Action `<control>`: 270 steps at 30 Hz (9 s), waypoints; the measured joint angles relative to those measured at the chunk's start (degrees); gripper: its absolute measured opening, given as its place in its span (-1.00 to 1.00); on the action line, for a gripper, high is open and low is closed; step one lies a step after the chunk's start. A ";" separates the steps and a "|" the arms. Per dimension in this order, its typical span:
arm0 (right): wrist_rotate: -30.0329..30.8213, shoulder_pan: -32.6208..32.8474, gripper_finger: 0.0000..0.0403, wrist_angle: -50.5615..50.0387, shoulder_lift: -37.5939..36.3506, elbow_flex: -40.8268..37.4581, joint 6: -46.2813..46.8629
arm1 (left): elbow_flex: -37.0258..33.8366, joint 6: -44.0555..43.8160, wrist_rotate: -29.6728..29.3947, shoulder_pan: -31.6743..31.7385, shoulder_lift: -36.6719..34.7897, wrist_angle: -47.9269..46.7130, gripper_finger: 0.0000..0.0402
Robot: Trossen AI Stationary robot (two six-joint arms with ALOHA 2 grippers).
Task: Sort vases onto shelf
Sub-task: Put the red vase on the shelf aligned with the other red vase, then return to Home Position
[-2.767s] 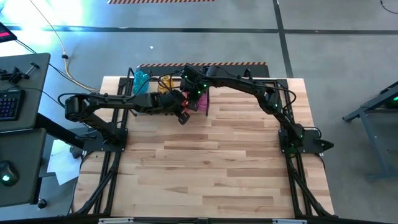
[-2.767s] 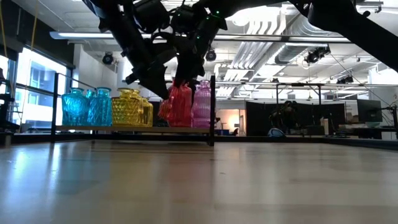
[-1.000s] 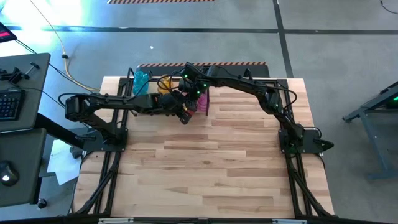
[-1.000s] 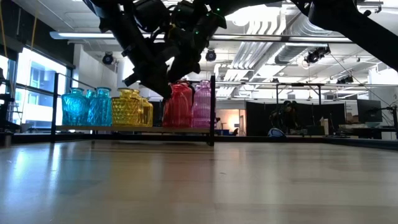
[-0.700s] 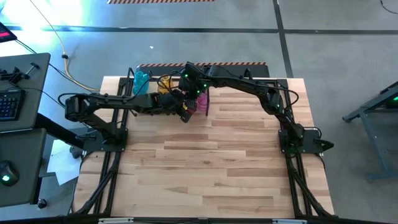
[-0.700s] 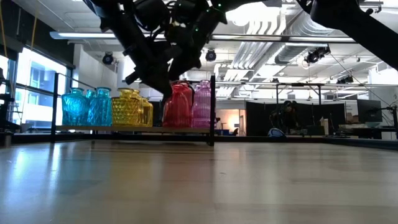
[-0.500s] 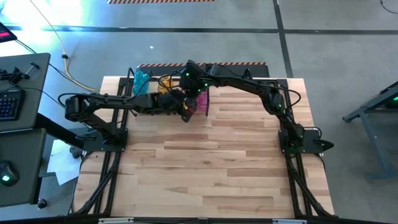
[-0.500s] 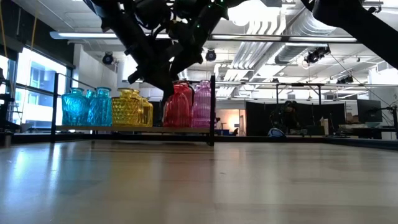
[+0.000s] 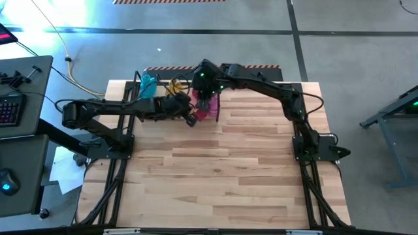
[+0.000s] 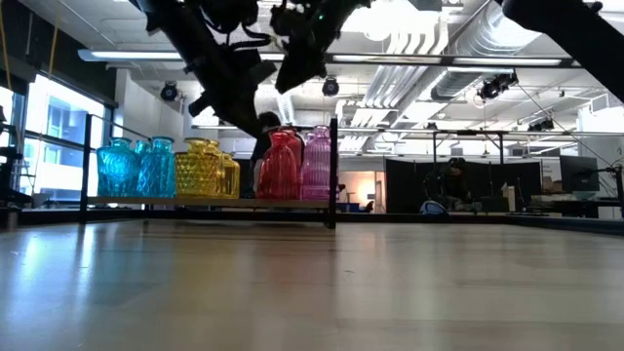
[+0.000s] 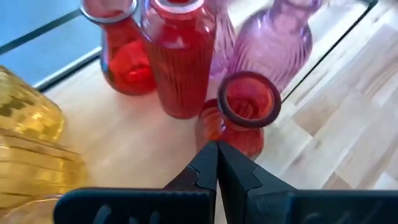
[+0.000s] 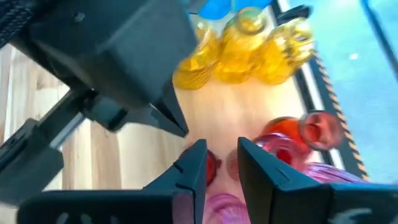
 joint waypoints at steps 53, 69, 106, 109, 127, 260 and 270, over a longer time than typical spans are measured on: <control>41.65 25.08 -1.00 46.81 -4.08 -45.70 97.96 | -0.02 5.01 5.28 -2.43 -63.84 -27.29 -1.00; 46.48 21.36 -1.00 64.24 -4.04 -55.29 105.90 | -0.04 4.99 5.93 -2.43 -63.84 -28.62 -1.00; 42.62 17.14 -1.00 64.89 -4.04 -55.17 104.64 | -0.04 5.51 5.84 -2.43 -63.84 -30.04 -1.00; 42.58 17.07 -1.00 64.67 -4.04 -55.17 103.80 | -0.04 5.51 5.71 -2.43 -63.84 -30.04 -1.00; 40.07 16.24 -1.00 61.53 -4.04 -55.19 103.66 | -0.04 5.49 5.66 -2.44 -63.84 -30.04 -1.00; 66.89 70.43 -1.00 -10.17 -71.36 -76.48 92.97 | 3.09 -6.69 5.76 -2.65 -73.15 -62.24 -1.00; 73.31 77.86 -1.00 23.15 -82.27 -96.32 67.71 | -0.59 0.89 6.14 -2.65 -73.13 -60.64 -1.00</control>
